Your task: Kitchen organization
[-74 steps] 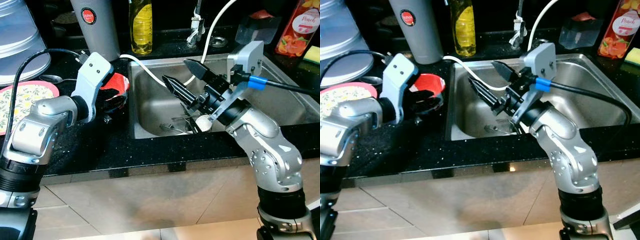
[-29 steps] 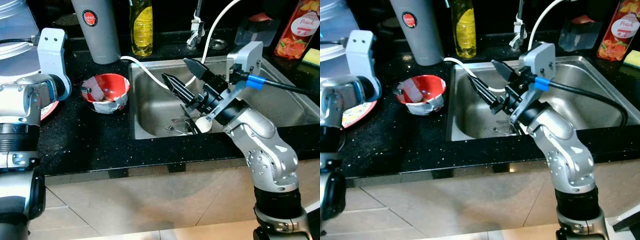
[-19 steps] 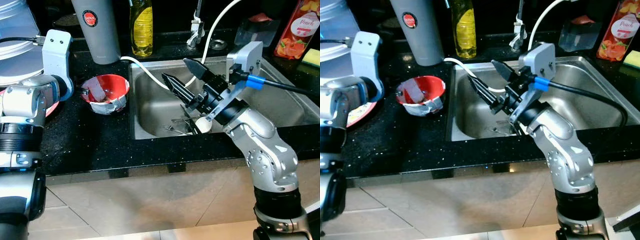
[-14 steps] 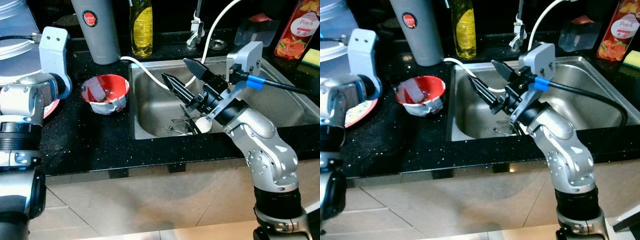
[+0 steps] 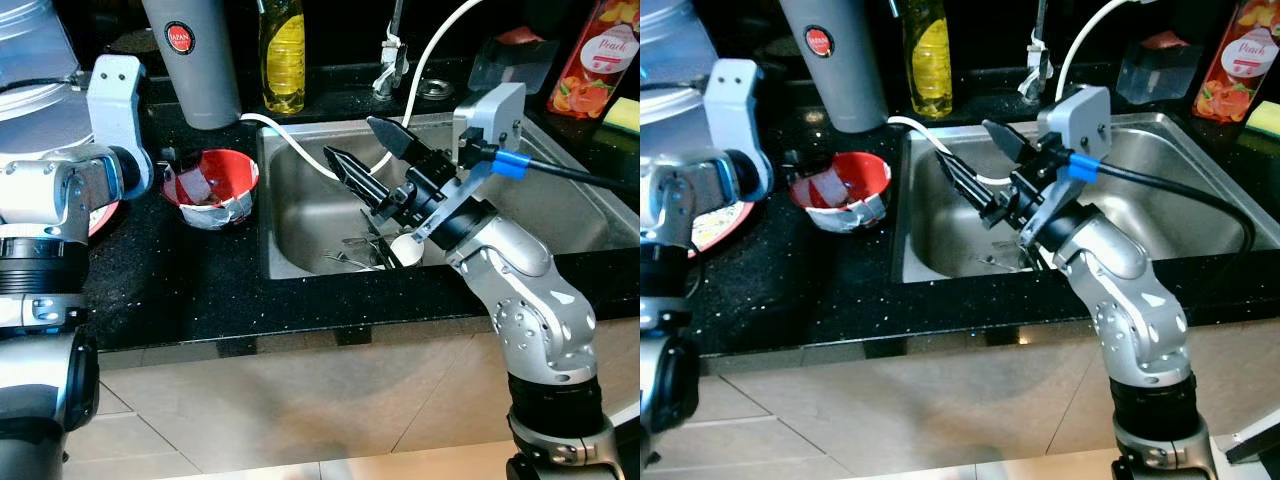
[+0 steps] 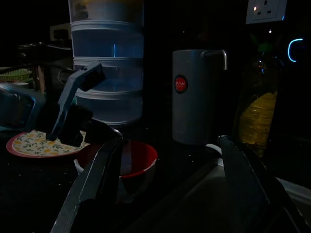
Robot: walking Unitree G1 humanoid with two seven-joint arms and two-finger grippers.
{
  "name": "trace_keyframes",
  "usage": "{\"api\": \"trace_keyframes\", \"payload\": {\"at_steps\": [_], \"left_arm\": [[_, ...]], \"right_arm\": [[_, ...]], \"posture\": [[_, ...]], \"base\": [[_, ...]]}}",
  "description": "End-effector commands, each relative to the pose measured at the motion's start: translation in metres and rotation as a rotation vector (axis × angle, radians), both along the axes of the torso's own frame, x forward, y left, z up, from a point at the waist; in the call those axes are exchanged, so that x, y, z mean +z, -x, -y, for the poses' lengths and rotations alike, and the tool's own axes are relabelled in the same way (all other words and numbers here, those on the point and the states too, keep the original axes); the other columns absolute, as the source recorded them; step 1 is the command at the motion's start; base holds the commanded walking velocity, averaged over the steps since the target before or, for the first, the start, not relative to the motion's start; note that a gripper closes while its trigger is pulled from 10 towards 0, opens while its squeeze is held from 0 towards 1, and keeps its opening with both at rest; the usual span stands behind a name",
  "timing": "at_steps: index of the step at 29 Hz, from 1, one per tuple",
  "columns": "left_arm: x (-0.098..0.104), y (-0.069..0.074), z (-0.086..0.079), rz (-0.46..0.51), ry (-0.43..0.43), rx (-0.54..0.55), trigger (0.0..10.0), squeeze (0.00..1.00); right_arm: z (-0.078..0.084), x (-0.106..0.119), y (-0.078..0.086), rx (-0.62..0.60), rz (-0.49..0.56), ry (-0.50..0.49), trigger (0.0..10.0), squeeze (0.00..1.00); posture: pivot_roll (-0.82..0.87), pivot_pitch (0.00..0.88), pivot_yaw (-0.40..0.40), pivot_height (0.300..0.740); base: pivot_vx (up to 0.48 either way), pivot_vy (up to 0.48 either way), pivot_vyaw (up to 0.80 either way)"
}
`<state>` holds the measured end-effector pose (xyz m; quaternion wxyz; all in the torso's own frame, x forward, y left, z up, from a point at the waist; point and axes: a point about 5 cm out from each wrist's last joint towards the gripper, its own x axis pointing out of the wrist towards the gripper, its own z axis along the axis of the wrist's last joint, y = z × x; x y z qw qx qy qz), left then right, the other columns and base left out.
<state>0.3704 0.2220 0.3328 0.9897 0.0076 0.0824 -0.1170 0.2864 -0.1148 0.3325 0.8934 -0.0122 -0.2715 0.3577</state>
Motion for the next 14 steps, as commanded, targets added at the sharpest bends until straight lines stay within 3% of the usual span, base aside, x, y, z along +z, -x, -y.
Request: {"api": "trace_keyframes", "payload": {"at_steps": [1, 4, 5, 7, 14], "left_arm": [[-0.0083, -0.0013, -0.0030, -0.052, 0.001, 0.012, 10.0, 0.00], [-0.0109, -0.0023, -0.0061, -0.067, 0.000, 0.034, 9.3, 0.00], [-0.0121, -0.0028, -0.0077, -0.073, 0.001, 0.044, 7.2, 0.00], [-0.0150, -0.0032, -0.0100, -0.079, -0.006, 0.061, 0.0, 0.00], [-0.0169, -0.0016, -0.0055, -0.083, 0.013, 0.034, 0.0, 0.00]], "right_arm": [[0.0012, -0.0005, 0.0017, -0.005, 0.008, -0.009, 10.0, 0.00], [0.0012, -0.0004, 0.0018, -0.005, 0.008, -0.009, 10.0, 0.00], [0.0013, -0.0004, 0.0019, -0.005, 0.008, -0.010, 10.0, 0.00], [0.0013, -0.0001, 0.0021, -0.006, 0.008, -0.011, 10.0, 0.00], [0.0016, 0.0001, 0.0020, -0.006, 0.009, -0.012, 10.0, 0.00]], "posture": [[-0.08, 0.130, 0.083, 0.740], [-0.08, 0.133, 0.085, 0.740], [-0.08, 0.133, 0.085, 0.740], [-0.08, 0.133, 0.084, 0.740], [-0.08, 0.135, 0.081, 0.740]], "base": [[0.000, 0.000, 0.00], [0.000, 0.000, 0.00], [0.000, 0.000, 0.00], [0.000, 0.000, 0.00], [0.000, 0.000, 0.00]]}}
